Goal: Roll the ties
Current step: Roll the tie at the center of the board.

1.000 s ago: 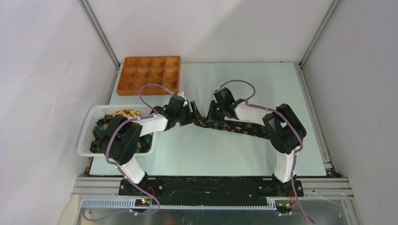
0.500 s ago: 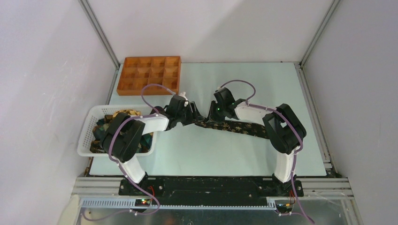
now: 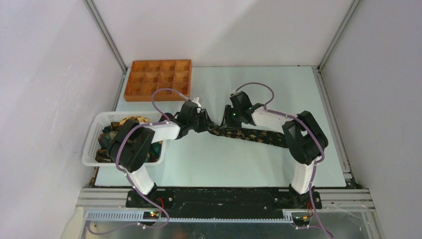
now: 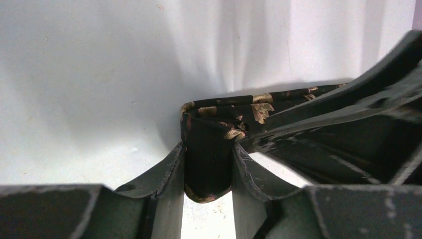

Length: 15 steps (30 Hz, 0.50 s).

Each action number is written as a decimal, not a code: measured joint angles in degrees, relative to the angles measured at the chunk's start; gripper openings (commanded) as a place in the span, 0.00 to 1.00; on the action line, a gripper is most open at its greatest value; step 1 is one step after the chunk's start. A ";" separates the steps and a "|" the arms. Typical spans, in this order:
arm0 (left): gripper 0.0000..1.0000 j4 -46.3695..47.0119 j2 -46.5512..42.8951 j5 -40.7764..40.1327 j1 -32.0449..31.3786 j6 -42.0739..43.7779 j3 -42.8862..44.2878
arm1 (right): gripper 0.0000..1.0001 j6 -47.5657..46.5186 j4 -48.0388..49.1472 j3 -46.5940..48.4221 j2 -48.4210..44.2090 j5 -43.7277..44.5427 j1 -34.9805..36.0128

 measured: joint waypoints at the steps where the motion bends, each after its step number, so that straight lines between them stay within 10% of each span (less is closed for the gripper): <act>1: 0.35 -0.02 0.00 -0.02 -0.04 0.07 0.00 | 0.44 -0.72 -0.52 -0.02 -0.76 0.33 -0.42; 15: 0.36 -16.55 -0.11 -11.39 -5.73 6.62 10.34 | 0.47 -6.40 -4.94 -5.09 -18.40 7.69 -4.09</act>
